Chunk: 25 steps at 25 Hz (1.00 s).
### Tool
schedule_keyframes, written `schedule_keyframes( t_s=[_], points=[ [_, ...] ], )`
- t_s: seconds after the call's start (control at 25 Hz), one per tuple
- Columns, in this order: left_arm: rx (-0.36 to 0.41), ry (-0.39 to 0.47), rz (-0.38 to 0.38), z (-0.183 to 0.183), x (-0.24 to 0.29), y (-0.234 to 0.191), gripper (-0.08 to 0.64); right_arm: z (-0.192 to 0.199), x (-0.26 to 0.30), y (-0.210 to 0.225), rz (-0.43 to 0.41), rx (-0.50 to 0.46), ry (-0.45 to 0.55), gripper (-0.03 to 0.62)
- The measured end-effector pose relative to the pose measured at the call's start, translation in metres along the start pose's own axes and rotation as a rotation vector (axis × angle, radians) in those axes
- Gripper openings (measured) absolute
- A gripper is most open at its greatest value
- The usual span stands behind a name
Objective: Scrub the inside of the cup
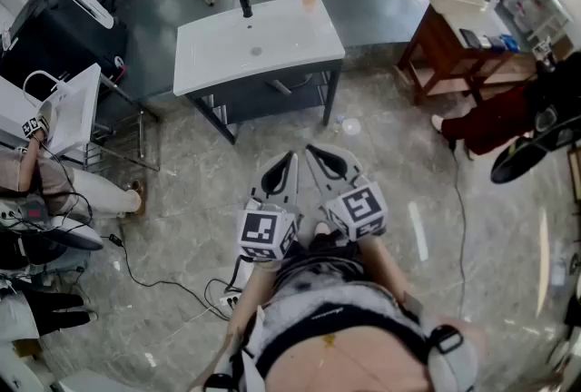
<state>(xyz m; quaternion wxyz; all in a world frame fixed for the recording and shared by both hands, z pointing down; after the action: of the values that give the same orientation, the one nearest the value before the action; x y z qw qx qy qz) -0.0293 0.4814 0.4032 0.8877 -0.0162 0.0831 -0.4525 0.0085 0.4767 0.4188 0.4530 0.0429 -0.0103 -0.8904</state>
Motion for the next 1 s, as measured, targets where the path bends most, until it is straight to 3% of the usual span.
schedule_keyframes(
  t_s=[0.16, 0.36, 0.72, 1.0],
  points=[
    [-0.025, 0.005, -0.010, -0.002, 0.001, 0.004, 0.000, -0.001, -0.002, 0.006, -0.005, -0.019, 0.045, 0.003],
    [0.006, 0.016, -0.008, 0.000, 0.001, 0.007, 0.002, -0.014, -0.007, 0.017, -0.003, -0.002, 0.093, 0.002],
    [-0.001, 0.011, -0.097, 0.008, 0.003, 0.008, 0.002, -0.006, -0.016, 0.025, -0.089, -0.014, 0.061, 0.002],
    [-0.016, 0.015, -0.132, 0.011, 0.004, 0.002, 0.001, 0.002, -0.008, 0.032, -0.061, 0.008, 0.030, 0.002]
  ],
)
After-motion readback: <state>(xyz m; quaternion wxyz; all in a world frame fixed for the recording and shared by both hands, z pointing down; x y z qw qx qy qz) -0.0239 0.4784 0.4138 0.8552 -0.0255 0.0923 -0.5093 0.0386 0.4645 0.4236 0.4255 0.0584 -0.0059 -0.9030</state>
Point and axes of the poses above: the fingertips, and each gripper's own axes: x forward along the fingers, y to its right, z out of its underside, the point moved 1 cm from there along -x, backward along the fingers, and after that the axes turned 14 degrees about y, right-handed, at the moved point
